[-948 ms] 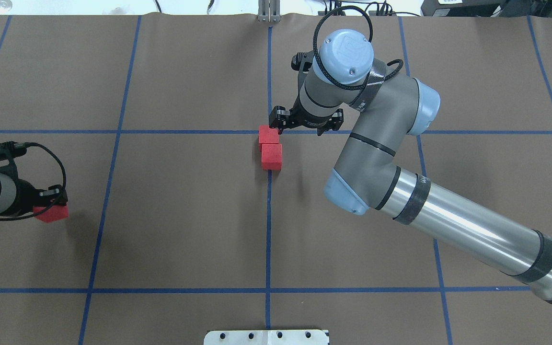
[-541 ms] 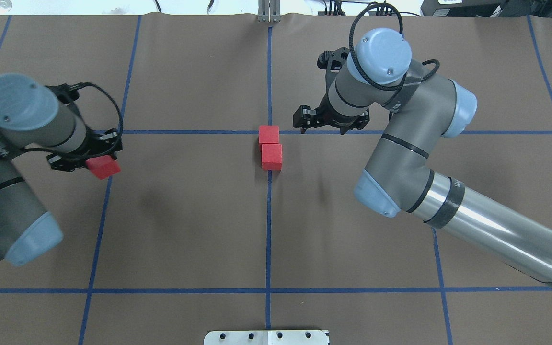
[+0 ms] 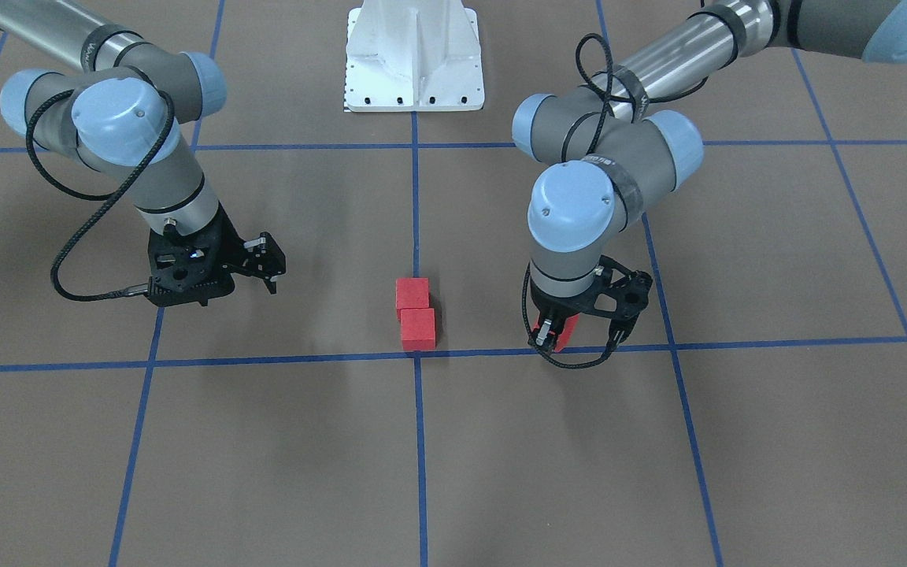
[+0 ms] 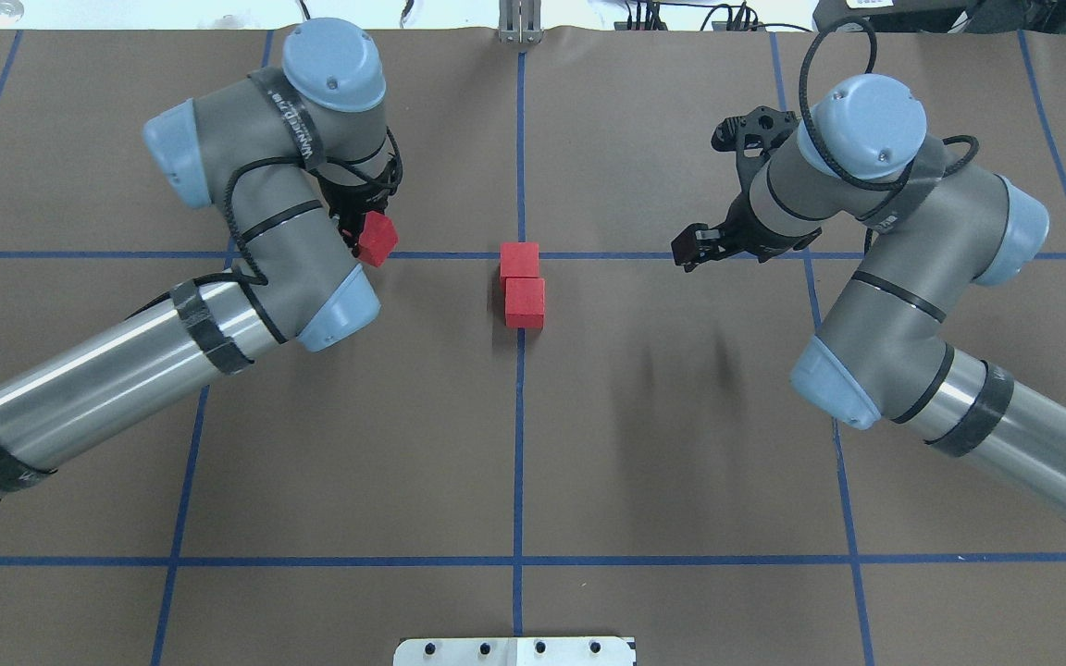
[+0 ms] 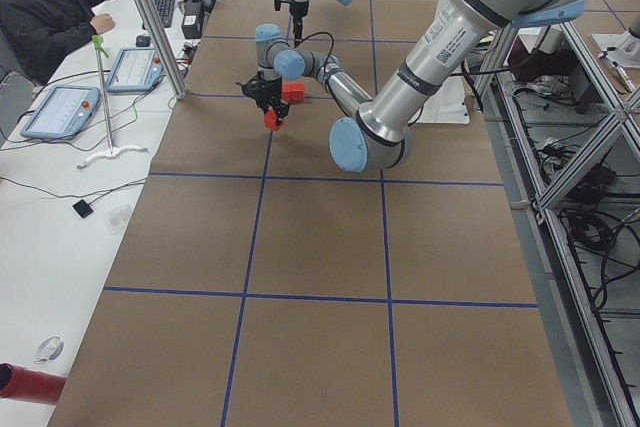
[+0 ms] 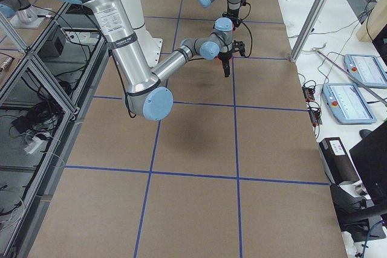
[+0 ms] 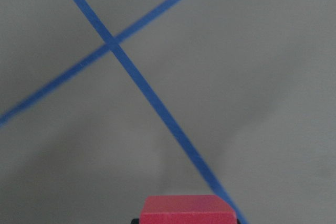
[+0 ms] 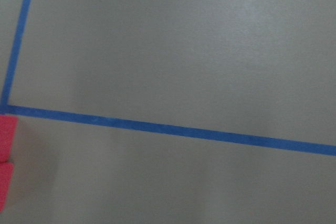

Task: Form red blocks into L shape at center
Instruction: 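Carry the held red cube toward the two center cubes with the left gripper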

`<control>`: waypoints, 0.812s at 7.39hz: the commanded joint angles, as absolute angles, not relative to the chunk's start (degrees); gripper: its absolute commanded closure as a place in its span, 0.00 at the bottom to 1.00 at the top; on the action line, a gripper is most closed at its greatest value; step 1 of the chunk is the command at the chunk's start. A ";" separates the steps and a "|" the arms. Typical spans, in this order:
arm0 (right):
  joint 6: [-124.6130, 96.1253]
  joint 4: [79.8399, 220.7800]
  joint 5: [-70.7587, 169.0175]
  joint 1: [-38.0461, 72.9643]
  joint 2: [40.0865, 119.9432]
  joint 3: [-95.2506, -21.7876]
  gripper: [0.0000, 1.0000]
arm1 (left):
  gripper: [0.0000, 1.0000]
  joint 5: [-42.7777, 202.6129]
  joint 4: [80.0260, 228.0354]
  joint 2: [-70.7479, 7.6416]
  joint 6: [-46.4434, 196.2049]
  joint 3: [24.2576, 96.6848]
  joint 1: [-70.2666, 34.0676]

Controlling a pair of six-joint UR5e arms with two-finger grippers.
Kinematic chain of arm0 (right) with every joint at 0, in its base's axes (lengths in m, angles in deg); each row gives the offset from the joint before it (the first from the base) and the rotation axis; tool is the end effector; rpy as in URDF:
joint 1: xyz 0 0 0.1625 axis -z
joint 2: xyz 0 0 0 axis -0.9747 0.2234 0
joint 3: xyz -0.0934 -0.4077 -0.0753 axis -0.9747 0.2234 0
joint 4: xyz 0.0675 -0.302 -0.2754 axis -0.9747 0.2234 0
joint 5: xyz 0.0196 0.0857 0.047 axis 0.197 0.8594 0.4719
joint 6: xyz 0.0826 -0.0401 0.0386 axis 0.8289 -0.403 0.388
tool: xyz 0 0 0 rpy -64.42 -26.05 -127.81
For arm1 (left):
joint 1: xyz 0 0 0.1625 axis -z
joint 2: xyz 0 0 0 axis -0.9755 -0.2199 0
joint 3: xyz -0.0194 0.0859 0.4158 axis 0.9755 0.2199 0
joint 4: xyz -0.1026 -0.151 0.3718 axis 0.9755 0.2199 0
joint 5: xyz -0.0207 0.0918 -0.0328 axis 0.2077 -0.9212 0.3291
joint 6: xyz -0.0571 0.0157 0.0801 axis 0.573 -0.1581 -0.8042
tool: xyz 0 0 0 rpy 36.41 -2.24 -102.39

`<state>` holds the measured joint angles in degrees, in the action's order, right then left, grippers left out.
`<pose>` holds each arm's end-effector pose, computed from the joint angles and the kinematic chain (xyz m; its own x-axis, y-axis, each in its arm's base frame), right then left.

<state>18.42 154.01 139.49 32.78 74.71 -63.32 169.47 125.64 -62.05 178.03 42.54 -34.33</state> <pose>-0.3971 -0.5186 0.3307 0.6907 -0.1644 0.7042 0.0043 0.9747 0.2233 0.5100 -0.6082 0.2491 0.3204 -0.8947 -0.3113 0.7355 0.4421 -0.5135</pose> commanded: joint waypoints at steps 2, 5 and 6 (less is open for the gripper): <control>15.57 153.72 140.27 32.00 76.92 -65.62 0.01 | 1.00 169.48 131.88 -68.80 193.36 30.71 -34.84; 15.57 154.07 140.98 31.83 76.83 -66.25 0.01 | 1.00 169.30 132.15 -71.28 201.90 29.88 -38.34; 15.57 154.16 140.98 31.83 76.74 -66.16 0.01 | 1.00 169.22 131.28 -71.81 202.53 29.88 -38.79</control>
<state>15.58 154.02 140.95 31.89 76.84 -66.19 169.34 132.06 -71.15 200.83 29.98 -37.78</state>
